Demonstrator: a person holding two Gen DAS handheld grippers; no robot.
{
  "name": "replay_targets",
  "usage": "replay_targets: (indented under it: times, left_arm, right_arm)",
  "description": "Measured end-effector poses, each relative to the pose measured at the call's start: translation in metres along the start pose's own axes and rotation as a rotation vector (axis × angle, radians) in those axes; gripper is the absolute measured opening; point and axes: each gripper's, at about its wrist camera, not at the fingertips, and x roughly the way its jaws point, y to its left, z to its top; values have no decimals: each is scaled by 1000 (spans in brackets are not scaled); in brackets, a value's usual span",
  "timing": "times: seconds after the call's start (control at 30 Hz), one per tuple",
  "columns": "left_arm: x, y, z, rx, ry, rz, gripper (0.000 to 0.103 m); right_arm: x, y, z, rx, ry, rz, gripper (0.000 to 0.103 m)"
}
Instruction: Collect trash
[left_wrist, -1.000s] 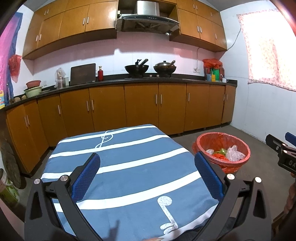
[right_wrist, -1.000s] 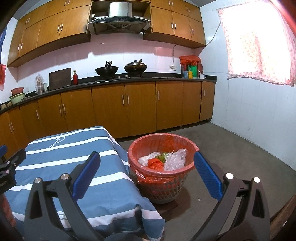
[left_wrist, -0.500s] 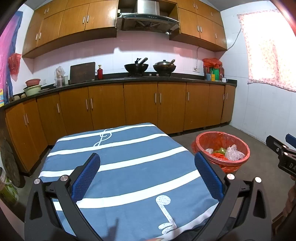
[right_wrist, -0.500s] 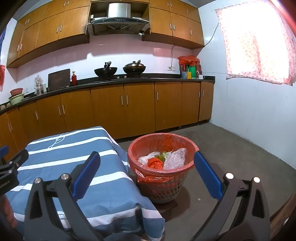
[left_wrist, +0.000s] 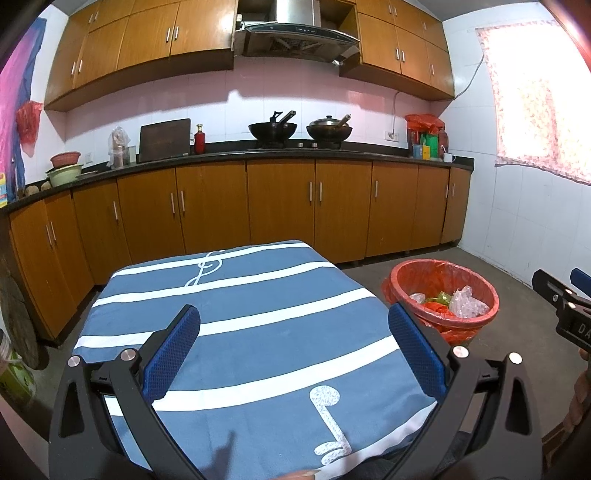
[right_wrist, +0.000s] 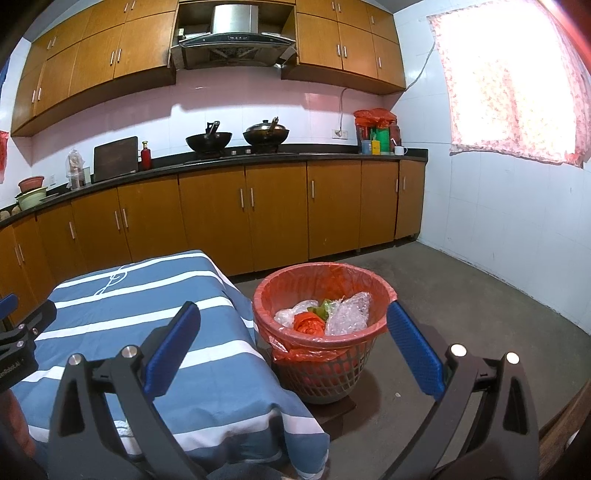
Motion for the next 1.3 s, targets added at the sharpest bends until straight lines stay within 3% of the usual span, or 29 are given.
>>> replay_targets:
  times: [1.3]
  left_arm:
    - [0, -1, -1, -2, 2, -1, 101]
  right_arm:
    - [-3, -2, 1, 8, -7, -23, 99]
